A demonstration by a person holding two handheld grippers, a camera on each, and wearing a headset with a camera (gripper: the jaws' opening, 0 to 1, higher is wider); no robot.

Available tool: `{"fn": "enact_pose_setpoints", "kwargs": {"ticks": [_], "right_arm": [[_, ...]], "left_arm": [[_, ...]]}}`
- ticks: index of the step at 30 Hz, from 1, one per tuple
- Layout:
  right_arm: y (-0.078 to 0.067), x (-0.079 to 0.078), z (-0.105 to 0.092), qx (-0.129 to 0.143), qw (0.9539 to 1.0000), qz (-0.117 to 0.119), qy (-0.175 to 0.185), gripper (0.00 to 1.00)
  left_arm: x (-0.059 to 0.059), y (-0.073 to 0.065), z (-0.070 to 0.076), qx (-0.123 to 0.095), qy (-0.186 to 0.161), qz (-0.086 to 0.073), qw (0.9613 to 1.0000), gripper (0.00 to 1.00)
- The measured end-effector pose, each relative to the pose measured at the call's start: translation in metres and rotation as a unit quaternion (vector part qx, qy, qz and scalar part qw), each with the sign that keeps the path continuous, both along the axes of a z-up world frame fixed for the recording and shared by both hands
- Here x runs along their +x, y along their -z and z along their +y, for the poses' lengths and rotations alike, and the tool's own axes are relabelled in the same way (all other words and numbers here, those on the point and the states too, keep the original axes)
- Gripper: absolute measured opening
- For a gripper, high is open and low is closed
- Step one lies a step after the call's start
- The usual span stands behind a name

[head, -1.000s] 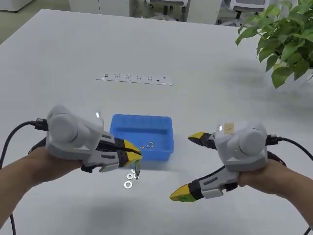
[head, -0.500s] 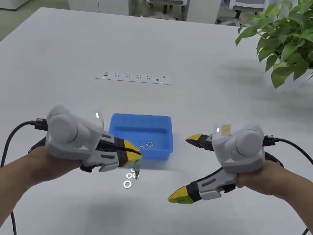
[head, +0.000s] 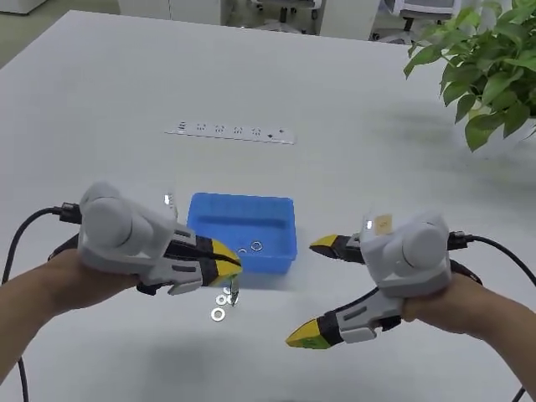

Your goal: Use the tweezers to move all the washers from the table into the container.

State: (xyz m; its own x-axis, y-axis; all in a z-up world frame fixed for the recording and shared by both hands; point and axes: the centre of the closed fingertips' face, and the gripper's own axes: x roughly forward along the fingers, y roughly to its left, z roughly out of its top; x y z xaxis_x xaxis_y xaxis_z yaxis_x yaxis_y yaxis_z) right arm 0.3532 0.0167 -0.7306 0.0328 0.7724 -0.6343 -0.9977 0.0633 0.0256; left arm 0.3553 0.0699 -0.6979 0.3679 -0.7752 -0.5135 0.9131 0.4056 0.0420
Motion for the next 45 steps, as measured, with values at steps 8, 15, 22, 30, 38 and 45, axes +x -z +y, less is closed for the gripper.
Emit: {"fn": "enact_pose_setpoints", "kwargs": {"ticks": [8,15,22,30,38,45], "right_arm": [[-0.002,-0.004,0.013,0.009,0.9991,-0.006,-0.04,0.72],[-0.004,-0.003,0.026,0.018,0.9968,-0.018,-0.076,0.54],[-0.002,0.001,0.037,0.017,0.995,-0.023,-0.096,0.45],[0.004,0.0,0.047,0.008,0.9924,-0.034,-0.118,0.32],[0.011,-0.002,0.061,-0.002,0.9888,-0.045,-0.142,0.24],[0.022,-0.007,0.068,-0.014,0.9856,-0.047,-0.162,0.18]], "left_arm": [[0.0,0.002,0.001,0.005,0.014,0.002,0.9999,0.05],[-0.001,0.001,-0.001,0.013,0.025,0.004,0.9996,0.05],[-0.001,0.001,-0.002,0.018,0.033,0.005,0.9993,0.05],[-0.003,-0.001,-0.005,0.024,0.043,0.007,0.9988,0.05],[-0.004,-0.001,-0.006,0.031,0.05,0.009,0.9983,0.05],[-0.003,0.0,-0.002,0.032,0.051,0.011,0.9982,0.05]]}}
